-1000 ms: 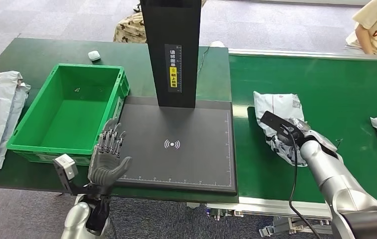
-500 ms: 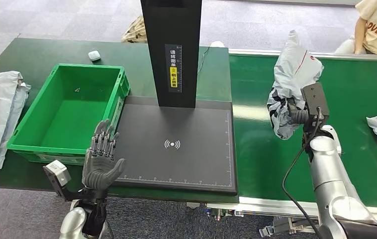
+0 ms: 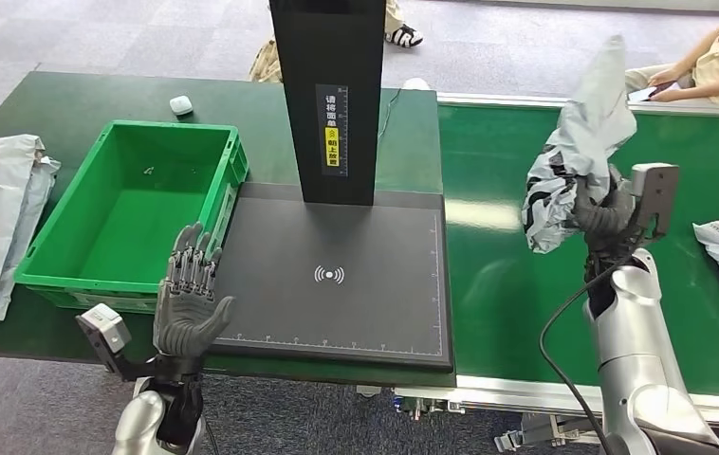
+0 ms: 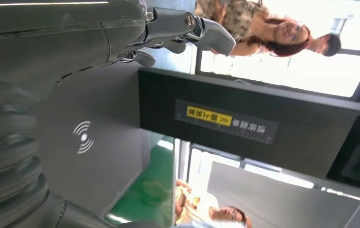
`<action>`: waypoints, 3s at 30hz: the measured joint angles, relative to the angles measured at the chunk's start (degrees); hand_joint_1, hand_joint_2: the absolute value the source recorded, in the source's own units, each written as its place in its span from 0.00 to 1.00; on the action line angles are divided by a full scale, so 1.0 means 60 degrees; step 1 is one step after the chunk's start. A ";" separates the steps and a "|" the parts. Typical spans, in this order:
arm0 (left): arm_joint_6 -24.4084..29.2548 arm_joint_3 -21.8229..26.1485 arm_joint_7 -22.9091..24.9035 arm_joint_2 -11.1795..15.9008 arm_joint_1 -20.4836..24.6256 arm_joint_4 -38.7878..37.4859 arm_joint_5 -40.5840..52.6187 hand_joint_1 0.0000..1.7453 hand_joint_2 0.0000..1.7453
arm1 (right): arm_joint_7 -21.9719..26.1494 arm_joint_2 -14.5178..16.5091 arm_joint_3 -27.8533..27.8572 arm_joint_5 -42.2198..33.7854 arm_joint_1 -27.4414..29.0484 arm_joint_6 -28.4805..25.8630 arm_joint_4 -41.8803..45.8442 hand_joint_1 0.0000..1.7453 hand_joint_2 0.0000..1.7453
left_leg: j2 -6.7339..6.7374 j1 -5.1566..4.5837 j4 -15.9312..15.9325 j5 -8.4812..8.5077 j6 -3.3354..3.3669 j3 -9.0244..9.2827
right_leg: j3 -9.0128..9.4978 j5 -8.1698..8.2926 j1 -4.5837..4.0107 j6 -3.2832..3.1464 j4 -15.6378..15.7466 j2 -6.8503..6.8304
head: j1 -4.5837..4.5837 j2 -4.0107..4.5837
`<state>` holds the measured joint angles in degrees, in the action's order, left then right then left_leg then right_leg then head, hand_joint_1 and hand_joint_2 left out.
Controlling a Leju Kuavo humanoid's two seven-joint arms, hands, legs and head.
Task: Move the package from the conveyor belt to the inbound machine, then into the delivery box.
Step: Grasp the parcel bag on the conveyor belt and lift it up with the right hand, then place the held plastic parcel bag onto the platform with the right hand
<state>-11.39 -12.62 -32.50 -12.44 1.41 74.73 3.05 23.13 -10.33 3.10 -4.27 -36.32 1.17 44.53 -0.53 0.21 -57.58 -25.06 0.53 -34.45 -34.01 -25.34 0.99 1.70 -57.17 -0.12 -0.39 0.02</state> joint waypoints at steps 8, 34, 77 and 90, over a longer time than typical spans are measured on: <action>0.0151 -0.0093 -0.0454 0.0000 0.0477 -0.0403 -0.0407 0.00 1.00 | 0.2222 0.0348 0.0436 0.0256 0.2026 -0.2112 0.3644 1.00 1.00 | -0.0001 0.0000 0.0001 -0.0008 -0.0002 -0.0004 | -0.0007 -0.0005 0.0001 -0.0002 0.0001 0.0001 | 0.0000 0.0000; 0.0136 -0.0709 -0.0572 0.0142 0.1493 -0.1411 -0.1080 0.00 1.00 | 0.1181 -0.1273 -0.5617 1.0554 0.1991 -0.4640 0.4895 1.00 1.00 | 0.0015 0.0003 0.0003 -0.0002 -0.0005 0.0006 | 0.0001 0.0004 -0.0004 -0.0010 0.0000 0.0015 | 0.0000 0.0000; 0.0126 0.0043 0.0034 0.0084 0.0687 -0.0325 -0.0261 0.00 1.00 | 0.0373 -0.1517 -1.2864 0.9145 -0.1010 -0.0228 0.3803 0.71 1.00 | 0.0048 0.0022 0.0005 -0.0016 -0.0027 0.0061 | 0.0045 0.0000 -0.0022 -0.0017 -0.0001 0.0058 | 0.0000 0.0000; -0.0200 0.0159 0.0068 0.0084 0.0563 -0.0325 -0.0200 0.00 1.00 | 0.0227 -0.1249 -1.1865 1.0282 -0.0555 -0.3175 0.2795 0.00 1.00 | 0.0033 0.0016 0.0003 -0.0020 -0.0022 0.0046 | 0.0039 -0.0003 -0.0015 -0.0015 0.0007 0.0042 | 0.0001 0.0000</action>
<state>-12.58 -11.67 -32.09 -11.93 4.78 72.78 1.85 24.50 -17.83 -68.10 57.42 -39.65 -17.88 61.30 -0.33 0.31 -57.57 -25.18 0.40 -34.18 -33.78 -25.35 0.90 1.61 -57.13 0.13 -0.38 0.02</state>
